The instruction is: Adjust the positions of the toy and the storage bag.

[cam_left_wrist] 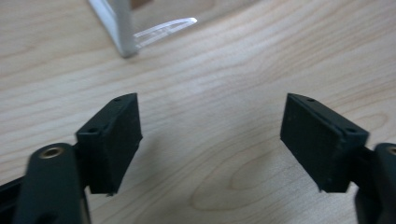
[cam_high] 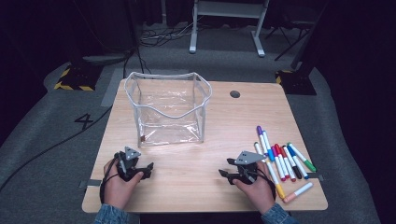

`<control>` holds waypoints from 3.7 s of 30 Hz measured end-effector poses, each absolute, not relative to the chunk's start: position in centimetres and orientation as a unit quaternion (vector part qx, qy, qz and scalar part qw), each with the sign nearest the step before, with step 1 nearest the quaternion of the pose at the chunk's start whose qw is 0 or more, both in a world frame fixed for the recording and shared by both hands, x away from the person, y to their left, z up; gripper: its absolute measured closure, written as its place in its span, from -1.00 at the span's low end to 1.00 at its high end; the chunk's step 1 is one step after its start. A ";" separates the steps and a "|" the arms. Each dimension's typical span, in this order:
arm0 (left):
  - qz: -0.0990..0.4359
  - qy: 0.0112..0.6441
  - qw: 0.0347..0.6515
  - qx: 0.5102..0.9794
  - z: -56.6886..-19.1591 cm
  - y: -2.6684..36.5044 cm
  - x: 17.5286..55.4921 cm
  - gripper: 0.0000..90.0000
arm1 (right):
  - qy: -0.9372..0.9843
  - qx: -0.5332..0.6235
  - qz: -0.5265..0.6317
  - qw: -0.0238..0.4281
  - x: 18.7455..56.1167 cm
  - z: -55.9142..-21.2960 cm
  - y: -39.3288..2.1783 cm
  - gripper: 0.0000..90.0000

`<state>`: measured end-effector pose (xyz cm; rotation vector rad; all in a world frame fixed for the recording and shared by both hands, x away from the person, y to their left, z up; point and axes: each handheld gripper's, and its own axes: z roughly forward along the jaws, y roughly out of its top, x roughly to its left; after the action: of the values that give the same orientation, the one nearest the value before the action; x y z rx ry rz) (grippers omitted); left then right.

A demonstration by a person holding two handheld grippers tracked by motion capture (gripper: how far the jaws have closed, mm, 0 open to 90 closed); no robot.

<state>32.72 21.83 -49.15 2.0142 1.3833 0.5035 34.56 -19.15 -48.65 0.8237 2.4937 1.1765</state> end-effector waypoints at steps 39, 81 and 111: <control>0.207 0.483 0.362 0.770 -43.2 23.1 40.4 0.85 | 0.833 0.278 0.457 0.143 42.6 -42.3 -15.6 0.05; 0.110 0.338 0.359 0.863 -41.9 17.2 29.9 0.90 | 0.866 0.244 0.415 0.132 34.2 -41.7 -20.4 0.94; 0.023 0.213 0.390 0.896 -42.6 10.4 28.1 0.84 | 0.841 0.307 0.432 0.112 25.0 -42.0 -30.2 0.93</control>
<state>28.06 10.37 -42.58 2.2759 0.5402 0.0576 25.04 -30.18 -42.05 0.9024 2.4671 1.2675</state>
